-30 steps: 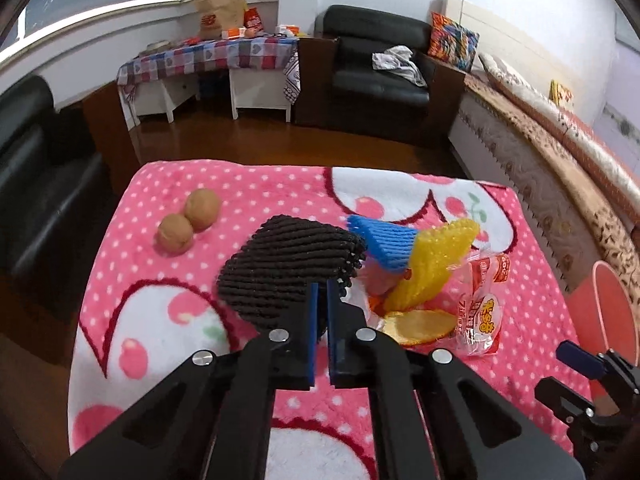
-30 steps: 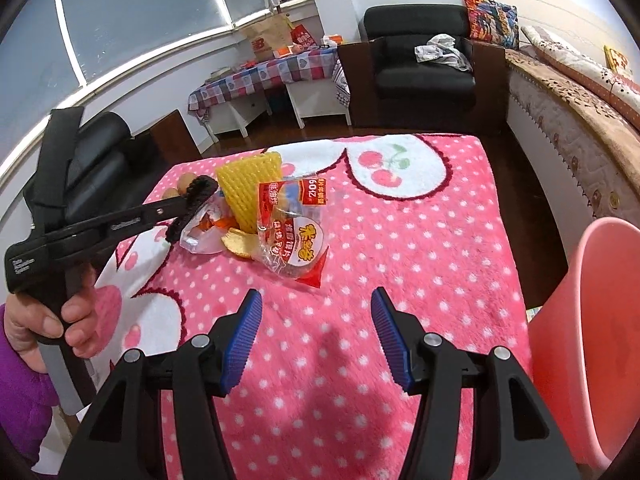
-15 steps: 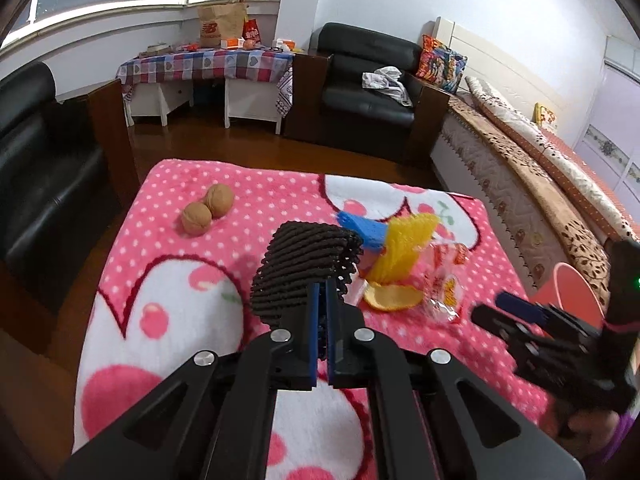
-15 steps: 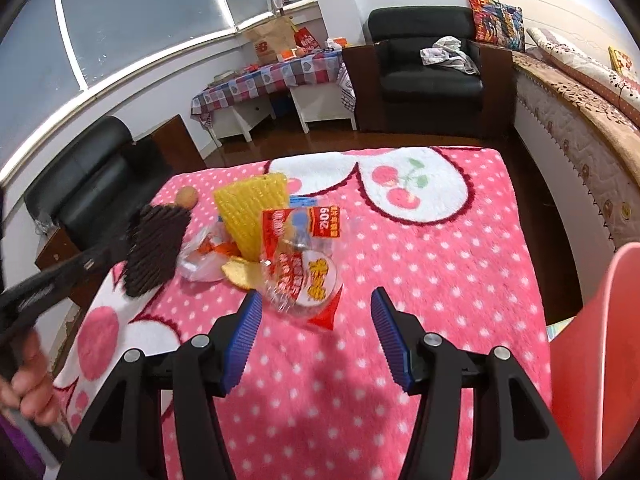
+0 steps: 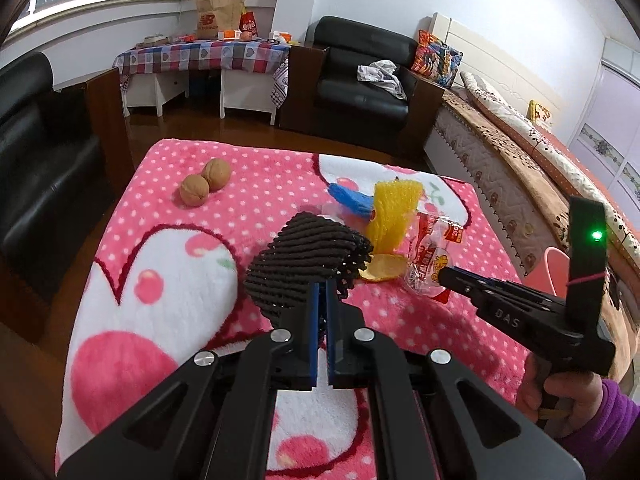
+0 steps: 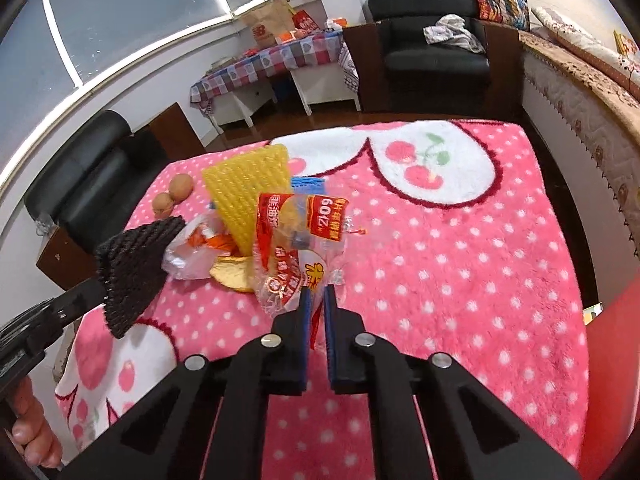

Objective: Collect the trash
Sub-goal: 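Grasp the black brush with the left gripper while the right gripper grasps the red snack bag, then carry the black brush and red snack bag in both grippers over the pink bucket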

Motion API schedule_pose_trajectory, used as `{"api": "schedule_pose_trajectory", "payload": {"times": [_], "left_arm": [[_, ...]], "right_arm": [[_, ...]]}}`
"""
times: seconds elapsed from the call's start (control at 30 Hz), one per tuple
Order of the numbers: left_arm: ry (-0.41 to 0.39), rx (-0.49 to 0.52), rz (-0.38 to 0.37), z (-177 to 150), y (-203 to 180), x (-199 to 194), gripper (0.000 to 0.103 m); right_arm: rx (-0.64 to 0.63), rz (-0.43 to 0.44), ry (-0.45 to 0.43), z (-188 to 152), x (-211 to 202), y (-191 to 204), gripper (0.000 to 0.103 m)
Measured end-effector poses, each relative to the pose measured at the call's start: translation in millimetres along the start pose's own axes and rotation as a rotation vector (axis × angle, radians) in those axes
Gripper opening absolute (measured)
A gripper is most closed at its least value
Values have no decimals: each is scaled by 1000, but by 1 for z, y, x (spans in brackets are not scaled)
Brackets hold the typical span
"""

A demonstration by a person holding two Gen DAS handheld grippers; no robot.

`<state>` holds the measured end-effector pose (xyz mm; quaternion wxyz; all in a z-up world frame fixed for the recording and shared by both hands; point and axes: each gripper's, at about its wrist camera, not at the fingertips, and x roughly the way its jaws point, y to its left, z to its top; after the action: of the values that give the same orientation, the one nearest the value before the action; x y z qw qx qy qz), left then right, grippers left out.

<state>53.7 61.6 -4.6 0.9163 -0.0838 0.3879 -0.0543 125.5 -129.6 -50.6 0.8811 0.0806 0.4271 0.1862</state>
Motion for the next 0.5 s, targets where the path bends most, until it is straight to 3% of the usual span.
{"api": "schedule_pose_trajectory", "payload": {"times": [0.5], "left_arm": [[25,36,-71,-12,-41,-2,2]], "right_arm": [[-19,-33,-65,-34,-80,-7,4]]}}
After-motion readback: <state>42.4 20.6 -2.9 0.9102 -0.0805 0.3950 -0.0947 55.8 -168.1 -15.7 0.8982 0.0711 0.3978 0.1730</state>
